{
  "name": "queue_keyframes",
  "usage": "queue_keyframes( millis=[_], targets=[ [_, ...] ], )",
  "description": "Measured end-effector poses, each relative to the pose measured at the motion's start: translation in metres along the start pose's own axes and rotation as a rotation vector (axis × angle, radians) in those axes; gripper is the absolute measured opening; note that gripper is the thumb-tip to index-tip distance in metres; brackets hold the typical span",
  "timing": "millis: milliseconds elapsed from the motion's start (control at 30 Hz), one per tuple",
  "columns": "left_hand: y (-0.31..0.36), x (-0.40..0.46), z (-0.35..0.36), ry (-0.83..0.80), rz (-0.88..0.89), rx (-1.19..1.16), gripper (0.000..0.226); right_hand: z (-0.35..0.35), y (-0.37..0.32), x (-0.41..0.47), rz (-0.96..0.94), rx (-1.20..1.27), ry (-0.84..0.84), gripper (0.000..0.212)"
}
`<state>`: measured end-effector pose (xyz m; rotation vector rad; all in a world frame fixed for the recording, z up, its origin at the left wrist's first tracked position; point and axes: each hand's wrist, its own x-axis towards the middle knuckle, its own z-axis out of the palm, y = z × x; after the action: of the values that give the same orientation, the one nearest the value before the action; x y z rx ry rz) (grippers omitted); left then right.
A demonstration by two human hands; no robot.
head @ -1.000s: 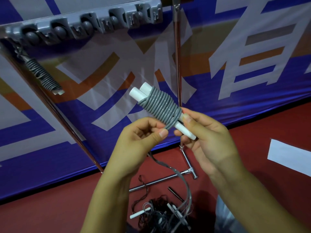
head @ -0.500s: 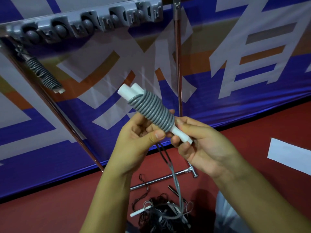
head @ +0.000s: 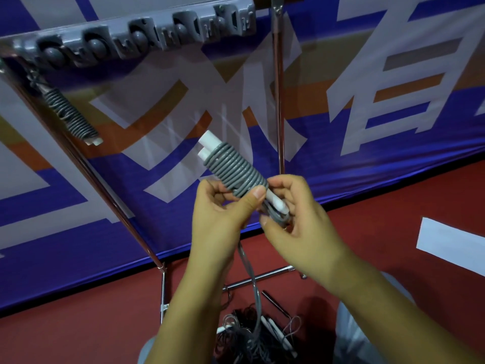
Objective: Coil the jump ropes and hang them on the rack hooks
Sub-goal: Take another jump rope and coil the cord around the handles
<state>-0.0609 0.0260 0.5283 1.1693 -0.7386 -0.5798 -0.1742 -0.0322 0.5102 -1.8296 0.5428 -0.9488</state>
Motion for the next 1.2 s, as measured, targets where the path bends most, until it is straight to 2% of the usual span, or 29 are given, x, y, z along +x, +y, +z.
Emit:
queue_keyframes(
  millis=[67,133,233,267,433,533,600,733,800,833,933,967,1067,1200],
  targets=[
    [0.000,-0.002,0.003,0.015,0.000,0.019,0.048,0.002,0.001,-0.001,-0.060,-0.130,0.048,0.048],
    [0.000,-0.004,0.006,0.024,0.002,0.051,0.044,0.002,0.003,0.001,-0.070,-0.186,0.119,0.048],
    [-0.002,-0.003,0.005,0.050,-0.008,0.100,0.045,0.003,0.006,0.002,-0.108,-0.214,0.185,0.031],
    [-0.002,-0.002,0.004,0.049,-0.013,0.103,0.046,0.004,0.008,0.002,-0.121,-0.216,0.199,0.031],
    [0.003,-0.003,0.002,-0.013,-0.047,0.130,0.048,0.003,0.015,0.001,-0.173,-0.157,0.251,0.040],
    [0.005,-0.004,-0.006,-0.135,-0.042,0.244,0.046,0.000,0.017,0.002,-0.105,-0.074,0.280,0.034],
    [0.005,-0.005,-0.009,-0.152,-0.028,0.314,0.042,0.000,0.015,0.002,-0.070,-0.034,0.263,0.029],
    [0.002,-0.008,-0.008,-0.055,0.120,0.518,0.029,0.001,0.013,0.003,-0.051,-0.010,0.197,0.022],
    [0.002,-0.009,-0.008,-0.018,0.187,0.616,0.031,0.001,0.012,0.003,-0.043,-0.026,0.170,0.022],
    [0.002,-0.009,-0.008,0.004,0.209,0.637,0.039,0.000,0.011,0.004,-0.041,-0.027,0.155,0.020],
    [0.001,-0.007,-0.012,0.024,0.273,0.664,0.090,-0.001,0.009,0.004,-0.044,-0.020,0.131,0.016],
    [0.001,-0.006,-0.014,0.003,0.304,0.688,0.100,-0.001,0.009,0.003,-0.043,-0.005,0.130,0.014],
    [0.001,-0.004,-0.019,-0.078,0.498,0.846,0.087,-0.001,0.008,0.001,-0.035,0.065,0.128,0.013],
    [0.000,0.003,-0.023,-0.059,0.677,0.972,0.069,-0.001,0.007,0.001,-0.035,0.099,0.109,0.014]
  ],
)
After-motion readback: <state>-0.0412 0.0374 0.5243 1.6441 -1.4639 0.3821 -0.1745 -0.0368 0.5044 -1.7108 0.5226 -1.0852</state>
